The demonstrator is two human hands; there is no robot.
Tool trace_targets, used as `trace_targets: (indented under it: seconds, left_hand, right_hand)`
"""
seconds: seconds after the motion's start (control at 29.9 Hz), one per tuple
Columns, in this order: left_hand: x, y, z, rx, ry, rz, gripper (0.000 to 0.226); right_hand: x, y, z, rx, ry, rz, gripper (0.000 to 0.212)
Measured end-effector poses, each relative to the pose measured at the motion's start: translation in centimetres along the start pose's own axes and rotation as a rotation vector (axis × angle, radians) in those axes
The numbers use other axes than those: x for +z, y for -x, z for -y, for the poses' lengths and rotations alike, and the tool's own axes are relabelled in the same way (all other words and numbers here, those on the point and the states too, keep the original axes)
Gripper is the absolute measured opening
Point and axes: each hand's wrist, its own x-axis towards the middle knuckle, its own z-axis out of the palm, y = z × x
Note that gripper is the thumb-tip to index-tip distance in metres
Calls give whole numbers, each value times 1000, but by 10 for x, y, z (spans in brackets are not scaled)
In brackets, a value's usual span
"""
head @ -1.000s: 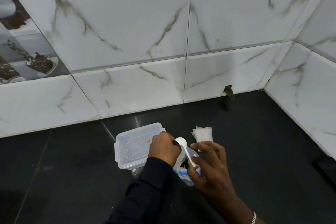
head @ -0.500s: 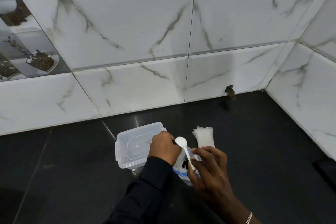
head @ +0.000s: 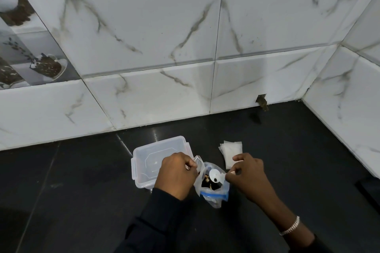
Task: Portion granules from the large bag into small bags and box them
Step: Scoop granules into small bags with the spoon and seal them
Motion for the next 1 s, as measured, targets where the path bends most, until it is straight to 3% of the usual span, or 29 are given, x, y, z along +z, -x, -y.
trace_targets:
  seconds: [0.13,0.3,0.4,0.47,0.57,0.67,0.8,0.87,0.94,1.0]
  left_hand:
    - [-2,4,7,80,13,51,16]
    - [-4,7,12,176,108,140,27]
    - [-7,5,13,192,214,175,31]
    - [-8,2,12,213,255,201,33]
    - [-5,-3,4,265,282,263,32]
    - [0,-7,-17,356,301,347,30]
    - [12,-18,-48,432,455,436,23]
    - [24,-21,-57,387,615,470,19]
    - [47,-24,-62,299,672,490,48]
    - [76,-23,-61,262,642,487,54]
  right_hand:
    - [22,-14,19,26,119,131,32]
    - [23,-18,35,72,229,204,37]
    - [6,-10,25,-61,106,35,3]
    - [-10,-1,18,-168,-104,-11,26]
    - [-37,18,15,-266,-431,205,46]
    - [-52,33,16,-343,-473,358,38]
    - [-61,44,1,-336,-565,164,14]
    - [-65,46,-12,-290,-648,61,10]
    - [-69,48,-30,-266,-718,-48,8]
    - [-69,49,-47,-237,-791,-151,9]
